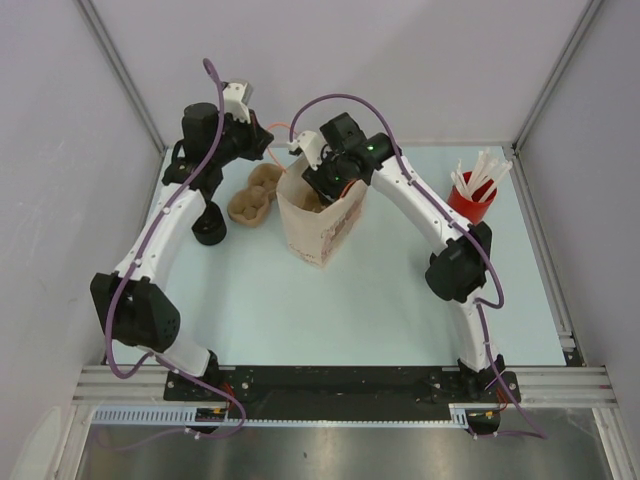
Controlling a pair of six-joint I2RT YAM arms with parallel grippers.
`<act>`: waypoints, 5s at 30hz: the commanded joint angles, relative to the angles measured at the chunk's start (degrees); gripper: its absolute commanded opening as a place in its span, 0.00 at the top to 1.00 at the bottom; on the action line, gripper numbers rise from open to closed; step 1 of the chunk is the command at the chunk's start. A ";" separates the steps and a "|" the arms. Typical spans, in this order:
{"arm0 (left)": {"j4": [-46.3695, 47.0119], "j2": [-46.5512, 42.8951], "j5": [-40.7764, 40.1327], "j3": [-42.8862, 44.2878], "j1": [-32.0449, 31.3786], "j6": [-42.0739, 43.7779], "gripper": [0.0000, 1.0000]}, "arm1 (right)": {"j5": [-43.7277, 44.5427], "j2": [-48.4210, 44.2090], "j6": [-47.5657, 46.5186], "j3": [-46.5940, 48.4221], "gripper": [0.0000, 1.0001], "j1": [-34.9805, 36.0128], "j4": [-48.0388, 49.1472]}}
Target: Pack the takeout coffee
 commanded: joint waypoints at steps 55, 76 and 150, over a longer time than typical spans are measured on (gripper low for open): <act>1.75 1.10 -17.79 2.32 -2.88 -0.11 1.00 | 0.92 6.53 1.93 -0.43 0.56 0.39 -9.36; 2.10 0.75 -14.45 1.53 -2.88 -0.02 1.00 | 0.57 5.74 1.14 1.85 0.20 1.18 -8.74; -8.01 -0.48 -1.45 5.31 -5.70 7.63 1.00 | -22.19 -29.33 -11.08 -17.66 0.74 6.98 4.97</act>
